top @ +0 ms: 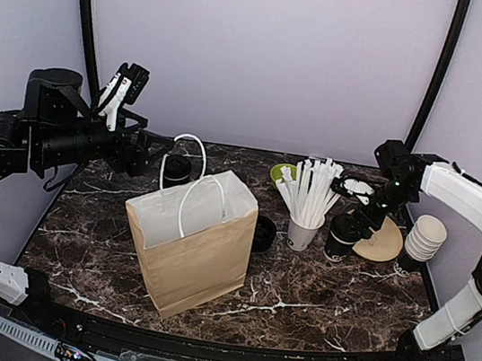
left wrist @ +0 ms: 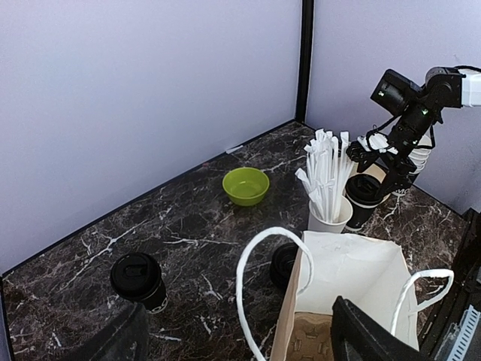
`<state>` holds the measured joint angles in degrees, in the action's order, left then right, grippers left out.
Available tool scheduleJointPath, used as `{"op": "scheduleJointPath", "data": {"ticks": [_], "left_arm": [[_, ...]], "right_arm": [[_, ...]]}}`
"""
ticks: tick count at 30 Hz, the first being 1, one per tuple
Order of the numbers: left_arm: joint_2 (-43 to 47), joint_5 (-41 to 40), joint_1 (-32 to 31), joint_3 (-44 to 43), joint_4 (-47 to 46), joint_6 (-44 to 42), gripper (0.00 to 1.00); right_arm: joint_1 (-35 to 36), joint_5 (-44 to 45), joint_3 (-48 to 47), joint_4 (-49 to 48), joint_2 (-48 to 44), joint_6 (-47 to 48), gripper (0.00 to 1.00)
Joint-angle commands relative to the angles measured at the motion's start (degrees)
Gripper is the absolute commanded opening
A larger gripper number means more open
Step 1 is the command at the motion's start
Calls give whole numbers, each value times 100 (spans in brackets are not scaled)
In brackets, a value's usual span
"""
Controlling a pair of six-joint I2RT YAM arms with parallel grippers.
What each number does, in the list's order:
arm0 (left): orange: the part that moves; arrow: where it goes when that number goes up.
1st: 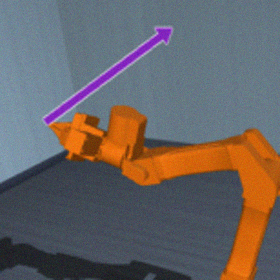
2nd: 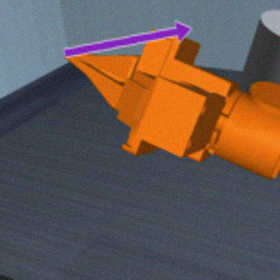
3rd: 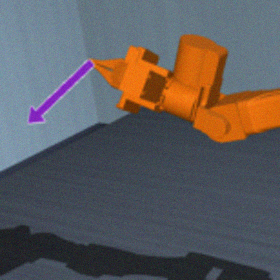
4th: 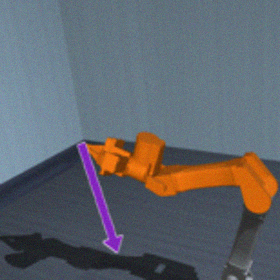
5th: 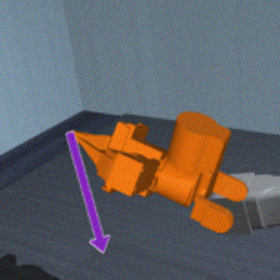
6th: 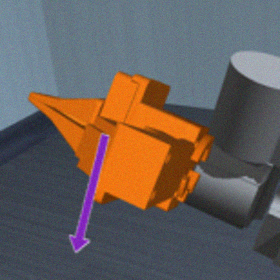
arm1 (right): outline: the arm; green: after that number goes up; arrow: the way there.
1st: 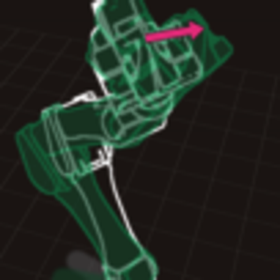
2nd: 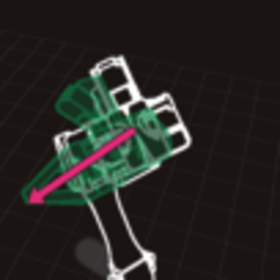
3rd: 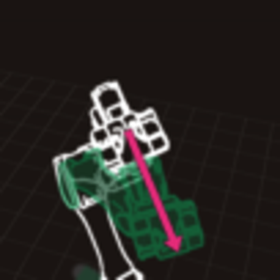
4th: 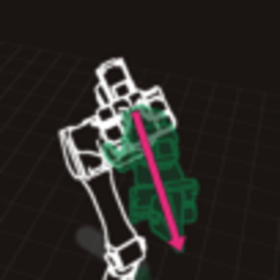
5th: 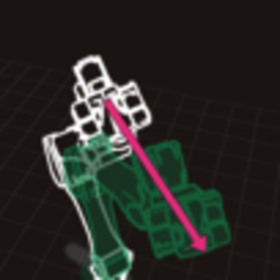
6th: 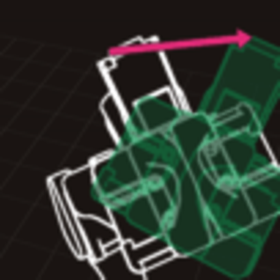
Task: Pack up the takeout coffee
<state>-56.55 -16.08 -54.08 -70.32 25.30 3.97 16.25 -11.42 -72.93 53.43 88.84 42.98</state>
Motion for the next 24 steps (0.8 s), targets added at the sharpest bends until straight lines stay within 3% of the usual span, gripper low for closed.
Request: {"op": "scheduleJointPath", "data": {"ticks": [1,9,13,18,24], "left_arm": [[58,21,47,89,-168,109,86],[83,70,39,116,-179,139,86],[83,77,39,132,-193,125,86],[41,147,42,81,-222,74,86],[2,204,45,27,-266,82,86]], "right_arm": [[36,-142,38,60,-23,16,80],[36,-130,115,191,-147,55,64],[36,-121,72,301,-315,5,62],[46,-133,76,467,-662,-3,64],[69,-13,140,360,-824,-18,76]]}}
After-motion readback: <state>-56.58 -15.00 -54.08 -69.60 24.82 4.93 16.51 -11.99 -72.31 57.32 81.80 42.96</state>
